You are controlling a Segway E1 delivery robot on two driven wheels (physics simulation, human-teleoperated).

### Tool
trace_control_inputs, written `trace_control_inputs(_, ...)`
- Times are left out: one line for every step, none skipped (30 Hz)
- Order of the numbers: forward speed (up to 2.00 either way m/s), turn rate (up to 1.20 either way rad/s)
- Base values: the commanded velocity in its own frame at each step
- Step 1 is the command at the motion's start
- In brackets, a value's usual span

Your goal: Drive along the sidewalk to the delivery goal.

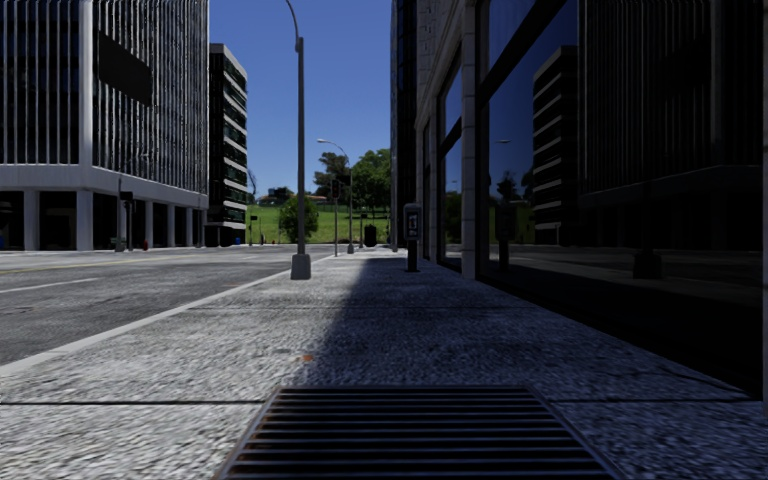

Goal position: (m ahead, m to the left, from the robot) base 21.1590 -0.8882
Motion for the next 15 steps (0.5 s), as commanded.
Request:
trace_control_inputs(2.00, 0.00)
trace_control_inputs(2.00, 0.00)
trace_control_inputs(2.00, 0.00)
trace_control_inputs(2.00, 0.00)
trace_control_inputs(2.00, 0.00)
trace_control_inputs(2.00, 0.00)
trace_control_inputs(2.00, 0.00)
trace_control_inputs(2.00, 0.00)
trace_control_inputs(2.00, 0.00)
trace_control_inputs(2.00, 0.00)
trace_control_inputs(2.00, 0.00)
trace_control_inputs(2.00, 0.00)
trace_control_inputs(2.00, 0.00)
trace_control_inputs(2.00, 0.00)
trace_control_inputs(2.00, 0.08)
